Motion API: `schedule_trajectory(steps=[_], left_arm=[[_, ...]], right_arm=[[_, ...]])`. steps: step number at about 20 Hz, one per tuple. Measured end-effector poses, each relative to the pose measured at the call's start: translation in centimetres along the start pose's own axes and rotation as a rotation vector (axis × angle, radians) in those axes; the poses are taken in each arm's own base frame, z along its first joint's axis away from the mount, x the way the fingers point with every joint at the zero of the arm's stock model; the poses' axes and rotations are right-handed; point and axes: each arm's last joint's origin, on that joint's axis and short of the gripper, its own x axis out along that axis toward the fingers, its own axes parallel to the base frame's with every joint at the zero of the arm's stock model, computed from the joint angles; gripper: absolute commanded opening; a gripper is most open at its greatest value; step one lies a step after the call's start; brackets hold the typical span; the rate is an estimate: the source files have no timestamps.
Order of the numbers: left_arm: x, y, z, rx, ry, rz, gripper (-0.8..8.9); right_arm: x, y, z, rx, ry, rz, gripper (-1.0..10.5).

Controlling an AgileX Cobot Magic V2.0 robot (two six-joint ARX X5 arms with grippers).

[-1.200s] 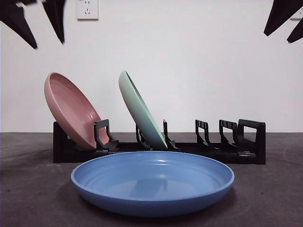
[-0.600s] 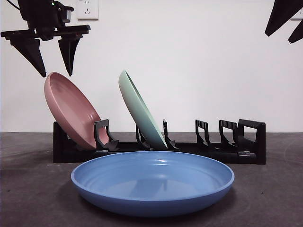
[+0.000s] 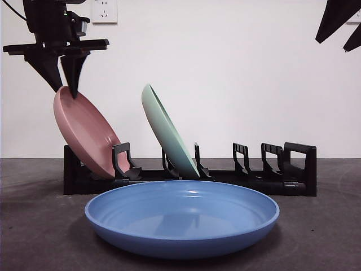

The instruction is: Place the plate

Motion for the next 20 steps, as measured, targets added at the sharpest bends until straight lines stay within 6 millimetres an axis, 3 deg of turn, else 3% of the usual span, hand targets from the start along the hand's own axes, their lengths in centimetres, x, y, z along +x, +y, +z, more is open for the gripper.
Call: schedule_trajectory(steps=[7, 16, 20], left_arm=[[-1.5, 0.2, 0.4, 0.005, 0.008, 0.025, 0.23], [-7.9, 0.6, 1.7, 0.039, -0.084, 0.116, 0.17], [-9.3, 0.9, 1.4, 0.058, -0.059, 0.124, 0.16]], right_arm=[[0.0, 0.0, 0.0, 0.0, 0.001, 0.0, 3.1], [0.0, 0.0, 0.0, 0.0, 0.002, 0.0, 3.1], [0.0, 0.0, 0.0, 0.0, 0.002, 0.0, 3.1]])
